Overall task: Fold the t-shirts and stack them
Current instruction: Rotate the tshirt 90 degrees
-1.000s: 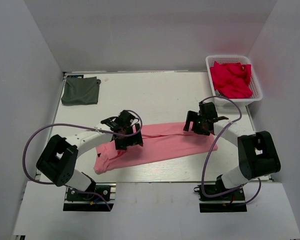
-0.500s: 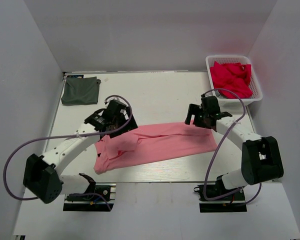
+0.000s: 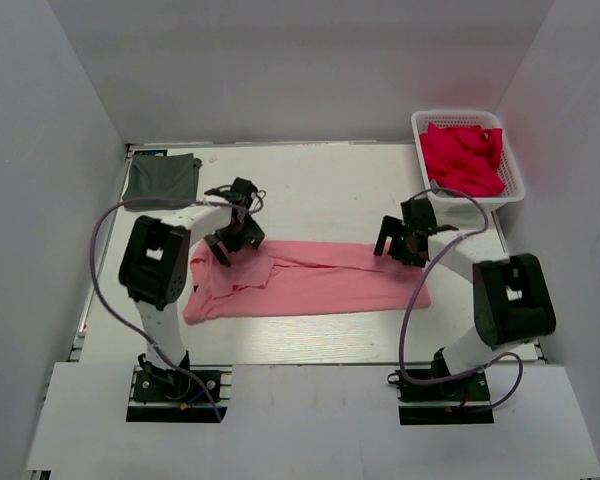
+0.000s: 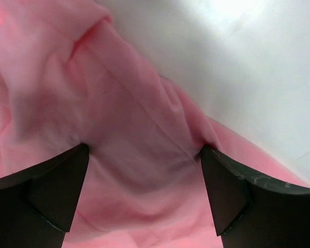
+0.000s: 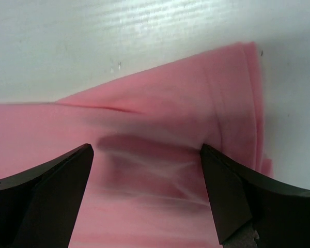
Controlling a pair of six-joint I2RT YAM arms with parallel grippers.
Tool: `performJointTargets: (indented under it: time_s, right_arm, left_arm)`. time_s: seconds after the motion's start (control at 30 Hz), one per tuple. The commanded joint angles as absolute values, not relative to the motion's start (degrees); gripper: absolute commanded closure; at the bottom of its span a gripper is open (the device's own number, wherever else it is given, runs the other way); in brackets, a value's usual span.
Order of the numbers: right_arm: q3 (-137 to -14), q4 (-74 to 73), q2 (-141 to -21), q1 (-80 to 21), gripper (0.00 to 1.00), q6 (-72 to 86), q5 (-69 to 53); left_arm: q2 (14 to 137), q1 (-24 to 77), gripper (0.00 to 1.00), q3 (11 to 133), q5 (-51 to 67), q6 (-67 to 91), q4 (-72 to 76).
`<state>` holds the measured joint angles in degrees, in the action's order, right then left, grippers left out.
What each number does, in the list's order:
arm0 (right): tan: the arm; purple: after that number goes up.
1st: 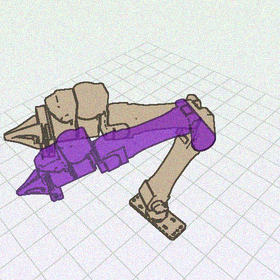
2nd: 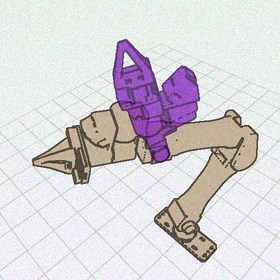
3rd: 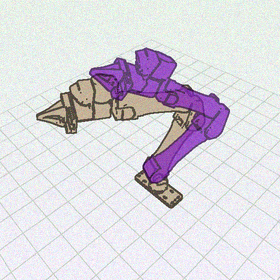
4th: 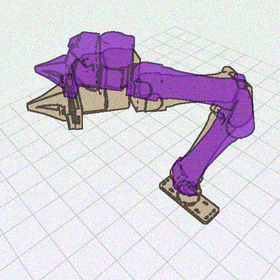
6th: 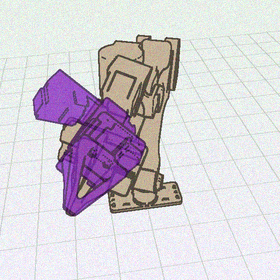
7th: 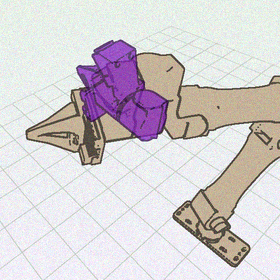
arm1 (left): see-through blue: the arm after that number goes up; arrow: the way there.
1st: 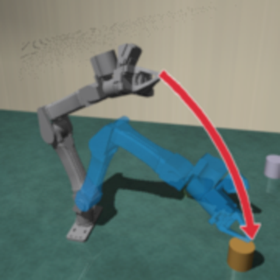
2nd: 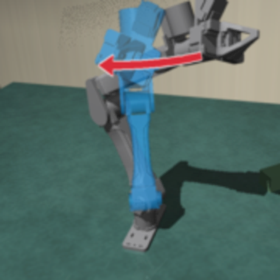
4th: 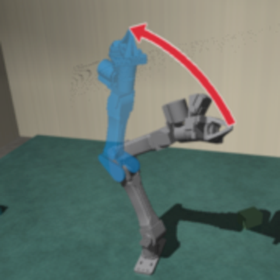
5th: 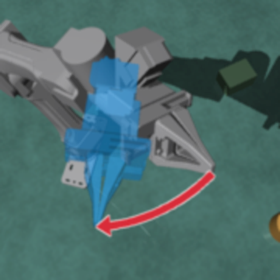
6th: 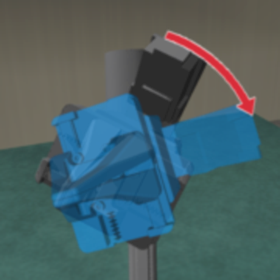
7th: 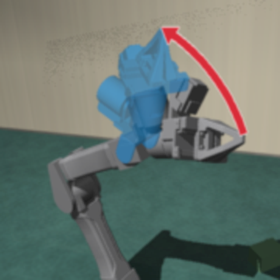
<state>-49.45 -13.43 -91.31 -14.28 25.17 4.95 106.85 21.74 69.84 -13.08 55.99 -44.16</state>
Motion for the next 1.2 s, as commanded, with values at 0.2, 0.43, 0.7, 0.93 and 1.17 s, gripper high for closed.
performJointTargets:
  time_s: [0.2,0.43,0.7,0.93,1.17]
  right_arm:
    - [-29.7,-18.7,-74.6,-25.5,0.1,31.6,-9.4]
    - [-31.4,-13.5,-78.3,-49.1,0.1,25.1,-23.4]
    - [-36.6,-8.6,-84.1,-59.7,0.1,17.9,-25.0]
    - [-41.6,-13.7,-85.6,-62.3,0.1,18.7,-14.5]
    - [-43.6,-15.6,-70.3,-62.3,0.1,21.4,-1.2]
  left_arm:
    - [154.8,19.0,0.01,144.2,3.9,42.3,-40.2]
    - [168.7,20.6,0.01,148.4,11.3,50.4,-4.7]
    - [169.6,21.4,0.01,144.8,5.5,53.0,1.0]
    - [166.2,20.7,0.01,144.9,4.7,52.4,-0.5]
    - [147.6,20.0,0.01,144.5,3.6,39.9,-3.8]
